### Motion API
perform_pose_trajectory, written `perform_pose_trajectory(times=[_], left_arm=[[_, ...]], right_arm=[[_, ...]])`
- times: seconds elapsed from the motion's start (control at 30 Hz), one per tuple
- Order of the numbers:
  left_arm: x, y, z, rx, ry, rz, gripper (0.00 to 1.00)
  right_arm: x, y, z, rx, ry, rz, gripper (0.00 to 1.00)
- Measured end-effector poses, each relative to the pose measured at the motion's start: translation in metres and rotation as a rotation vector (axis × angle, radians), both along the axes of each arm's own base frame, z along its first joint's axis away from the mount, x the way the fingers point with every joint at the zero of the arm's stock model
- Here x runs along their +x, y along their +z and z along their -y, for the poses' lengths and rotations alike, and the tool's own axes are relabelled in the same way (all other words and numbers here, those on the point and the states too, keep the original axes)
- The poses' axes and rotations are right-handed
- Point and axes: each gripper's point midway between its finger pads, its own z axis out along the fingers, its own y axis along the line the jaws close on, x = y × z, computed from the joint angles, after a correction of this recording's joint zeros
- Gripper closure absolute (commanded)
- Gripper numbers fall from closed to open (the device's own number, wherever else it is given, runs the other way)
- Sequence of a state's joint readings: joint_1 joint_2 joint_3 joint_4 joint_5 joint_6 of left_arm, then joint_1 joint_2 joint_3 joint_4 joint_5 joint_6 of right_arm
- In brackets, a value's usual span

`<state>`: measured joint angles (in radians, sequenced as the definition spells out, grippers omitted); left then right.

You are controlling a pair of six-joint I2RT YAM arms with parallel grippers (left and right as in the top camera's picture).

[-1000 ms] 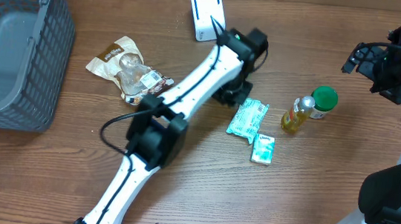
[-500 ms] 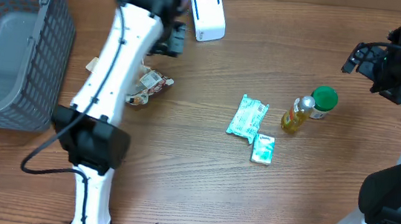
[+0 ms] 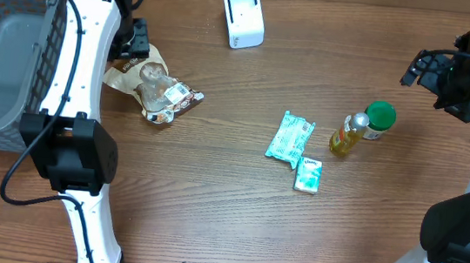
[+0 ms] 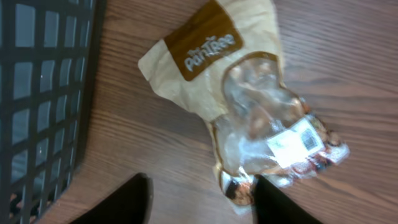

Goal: Scan the item barcode
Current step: 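Lower the left gripper and close it on the Pantree bag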

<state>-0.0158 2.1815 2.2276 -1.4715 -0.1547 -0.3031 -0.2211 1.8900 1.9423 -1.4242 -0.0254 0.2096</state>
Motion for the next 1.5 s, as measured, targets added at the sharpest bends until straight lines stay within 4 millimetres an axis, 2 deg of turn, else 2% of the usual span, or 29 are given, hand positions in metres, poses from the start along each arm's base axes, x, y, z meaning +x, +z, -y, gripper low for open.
perform_pose_trajectory(times=[0.17,0.37,0.7,0.93,1.1,1.27,1.5], left_arm=[[0.003,-0.029,-0.008,-0.001,0.027,-0.014,0.17],[0.003,-0.069,-0.004,-0.022,0.025,-0.029,0.18],[-0.009,-0.106,0.012,-0.094,0.011,-0.072,0.28],[-0.019,-0.109,0.032,-0.118,-0.026,-0.114,0.28],[-0.020,-0.109,0.048,-0.099,-0.069,-0.116,0.24],[-0.008,-0.107,0.044,-0.030,-0.062,-0.063,0.23],[0.016,-0.103,0.023,-0.006,0.031,0.041,0.23]], right_arm=[[0.000,0.000,0.000,0.000,0.000,0.000,0.00],[0.000,0.000,0.000,0.000,0.000,0.000,0.00],[0.000,0.000,0.000,0.000,0.000,0.000,0.00],[0.000,0.000,0.000,0.000,0.000,0.000,0.00],[0.000,0.000,0.000,0.000,0.000,0.000,0.00],[0.000,0.000,0.000,0.000,0.000,0.000,0.00],[0.000,0.000,0.000,0.000,0.000,0.000,0.00]])
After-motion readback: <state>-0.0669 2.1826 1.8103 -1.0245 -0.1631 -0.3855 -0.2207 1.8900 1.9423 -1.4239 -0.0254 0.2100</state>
